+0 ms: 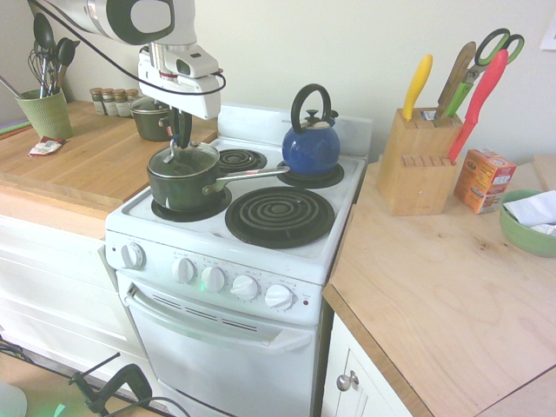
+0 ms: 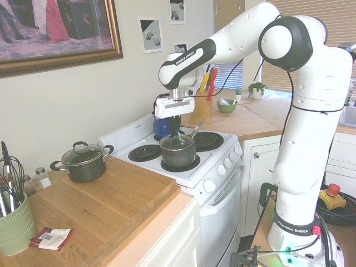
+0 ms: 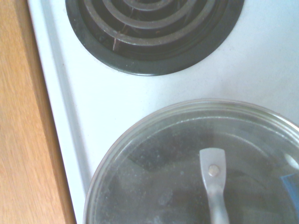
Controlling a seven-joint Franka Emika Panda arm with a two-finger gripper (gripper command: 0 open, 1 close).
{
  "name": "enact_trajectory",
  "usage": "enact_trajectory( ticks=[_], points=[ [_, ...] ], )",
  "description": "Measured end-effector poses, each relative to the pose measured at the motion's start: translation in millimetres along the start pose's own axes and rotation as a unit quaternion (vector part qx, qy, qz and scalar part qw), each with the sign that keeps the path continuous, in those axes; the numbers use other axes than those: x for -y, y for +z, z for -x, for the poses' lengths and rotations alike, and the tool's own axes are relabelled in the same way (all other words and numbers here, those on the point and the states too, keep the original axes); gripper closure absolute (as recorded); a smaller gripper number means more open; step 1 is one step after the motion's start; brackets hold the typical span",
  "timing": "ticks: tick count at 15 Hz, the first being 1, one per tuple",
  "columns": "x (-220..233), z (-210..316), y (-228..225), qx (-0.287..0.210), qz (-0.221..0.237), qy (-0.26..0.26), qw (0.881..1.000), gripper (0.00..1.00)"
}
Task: Cover the lid of the pot
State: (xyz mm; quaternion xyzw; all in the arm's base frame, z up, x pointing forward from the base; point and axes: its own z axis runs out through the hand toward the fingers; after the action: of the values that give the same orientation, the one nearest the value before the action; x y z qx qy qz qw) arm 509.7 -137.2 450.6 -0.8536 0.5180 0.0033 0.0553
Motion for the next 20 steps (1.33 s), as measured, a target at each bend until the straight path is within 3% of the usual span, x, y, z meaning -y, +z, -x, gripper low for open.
enact_trajectory(
  ticks=[3, 4, 5, 19, 20],
  points=[
    [2.5, -0.6, 3.2, -0.004, -0.001, 0.000, 1.000, 1.00],
    [2.4, -0.5, 3.1, -0.004, -0.001, 0.000, 1.000, 0.00],
    [2.3, -0.5, 2.7, -0.005, -0.001, 0.000, 1.000, 1.00],
    [0.4, 17.4, -7.2, -0.018, 0.028, 0.014, 0.999, 1.00],
    [0.5, 18.9, -9.0, -0.019, 0.027, 0.016, 0.999, 0.00]
  ],
)
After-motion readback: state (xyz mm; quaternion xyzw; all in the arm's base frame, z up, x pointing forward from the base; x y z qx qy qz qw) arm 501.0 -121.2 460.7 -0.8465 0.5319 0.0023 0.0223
